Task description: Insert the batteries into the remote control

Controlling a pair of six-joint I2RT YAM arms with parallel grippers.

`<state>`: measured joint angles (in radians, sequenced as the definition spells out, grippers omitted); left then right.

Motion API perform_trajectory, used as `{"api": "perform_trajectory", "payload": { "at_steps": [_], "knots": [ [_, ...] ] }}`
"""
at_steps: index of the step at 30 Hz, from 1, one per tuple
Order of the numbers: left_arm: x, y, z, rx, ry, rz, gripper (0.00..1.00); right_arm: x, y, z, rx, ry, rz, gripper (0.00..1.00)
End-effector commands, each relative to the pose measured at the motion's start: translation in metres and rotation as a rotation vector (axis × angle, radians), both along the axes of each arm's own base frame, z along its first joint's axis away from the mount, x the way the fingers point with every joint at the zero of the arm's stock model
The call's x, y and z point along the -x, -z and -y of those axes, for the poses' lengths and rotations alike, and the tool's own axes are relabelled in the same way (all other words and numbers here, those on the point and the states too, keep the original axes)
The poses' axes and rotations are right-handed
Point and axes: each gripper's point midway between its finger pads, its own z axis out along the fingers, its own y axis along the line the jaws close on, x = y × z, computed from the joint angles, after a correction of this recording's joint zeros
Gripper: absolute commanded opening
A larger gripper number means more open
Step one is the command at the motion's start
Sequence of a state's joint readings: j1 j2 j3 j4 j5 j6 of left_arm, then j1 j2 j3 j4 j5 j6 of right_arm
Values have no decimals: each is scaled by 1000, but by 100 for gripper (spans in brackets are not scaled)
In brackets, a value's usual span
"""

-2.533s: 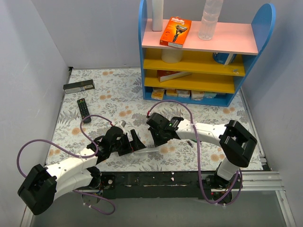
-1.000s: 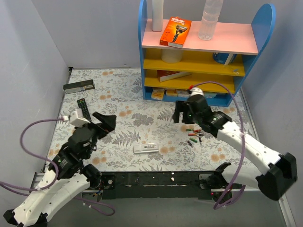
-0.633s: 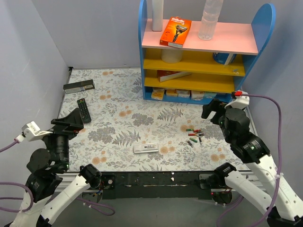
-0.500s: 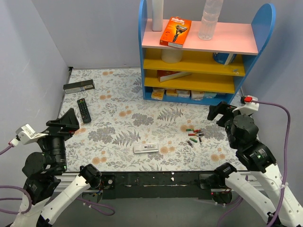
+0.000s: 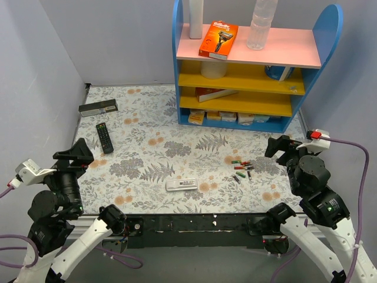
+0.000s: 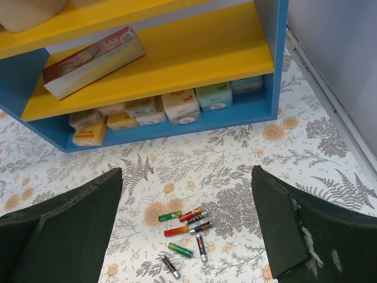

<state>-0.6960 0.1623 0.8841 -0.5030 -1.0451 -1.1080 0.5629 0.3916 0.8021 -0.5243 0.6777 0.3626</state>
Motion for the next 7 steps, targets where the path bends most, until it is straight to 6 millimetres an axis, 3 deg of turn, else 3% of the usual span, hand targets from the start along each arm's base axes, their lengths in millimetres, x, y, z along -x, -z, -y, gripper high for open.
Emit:
{"api": "perform_trajectory", "payload": {
  "at_steps": [1,7],
  "knots": [
    [2,13,-6,16,-38,-35,98,3,-8,5,-2,7,37,97],
    [-2,15,-3,14,-35,-50,98,4,-9,5,7,2,42,96]
  ]
}}
